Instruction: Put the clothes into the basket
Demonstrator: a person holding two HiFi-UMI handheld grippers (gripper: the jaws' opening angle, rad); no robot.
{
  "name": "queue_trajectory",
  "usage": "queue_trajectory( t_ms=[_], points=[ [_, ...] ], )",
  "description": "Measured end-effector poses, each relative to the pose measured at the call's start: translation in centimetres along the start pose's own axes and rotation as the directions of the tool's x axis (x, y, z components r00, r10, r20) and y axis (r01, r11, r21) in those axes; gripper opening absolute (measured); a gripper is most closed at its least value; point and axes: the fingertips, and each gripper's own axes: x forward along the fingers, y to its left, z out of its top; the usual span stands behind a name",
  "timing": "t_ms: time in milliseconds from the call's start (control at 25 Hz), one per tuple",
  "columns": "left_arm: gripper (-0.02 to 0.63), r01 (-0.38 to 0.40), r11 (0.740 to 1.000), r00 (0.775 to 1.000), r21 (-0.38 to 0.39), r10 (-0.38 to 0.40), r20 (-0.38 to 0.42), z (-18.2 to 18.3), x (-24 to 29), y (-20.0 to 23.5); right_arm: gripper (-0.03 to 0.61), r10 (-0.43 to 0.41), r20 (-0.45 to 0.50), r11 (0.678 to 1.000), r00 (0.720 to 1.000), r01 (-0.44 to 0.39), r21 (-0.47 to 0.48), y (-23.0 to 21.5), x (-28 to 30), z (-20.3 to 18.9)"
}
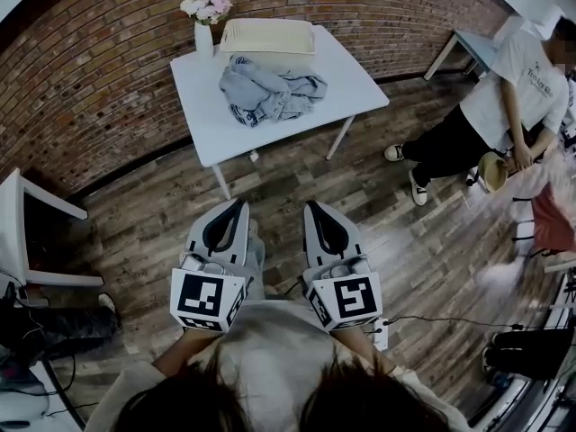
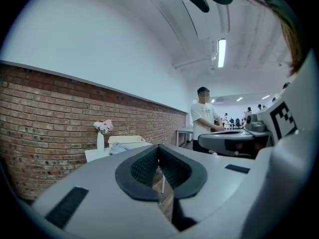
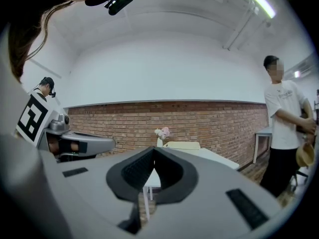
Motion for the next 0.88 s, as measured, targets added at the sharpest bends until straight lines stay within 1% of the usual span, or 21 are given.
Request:
queue_trajectory(
  t_ms=[200, 480, 880],
  points=[
    [0.0, -0.002, 1.0, 1.0, 0.0, 0.002, 0.018, 0.3, 2.2, 1.9, 0.006, -0.007, -0.002, 1.0, 1.0, 0.007, -0.02, -1.1, 1.9, 0.1],
    [0.0, 0.013, 1.0, 1.0, -0.021, -0.012, 0.02, 0.7, 7.5, 4.8, 0.006, -0.048, -0.024, 0.999, 0.999, 0.047, -0.018, -4.1, 6.7, -0.1],
    [0.0, 0.054, 0.998, 0.998, -0.044, -0.055, -0.031, -0.1, 15.4, 9.0, 0.006, -0.043, -0.058, 0.999, 0.997, 0.043, -0.006, -6.5, 14.7, -0.8]
  ],
)
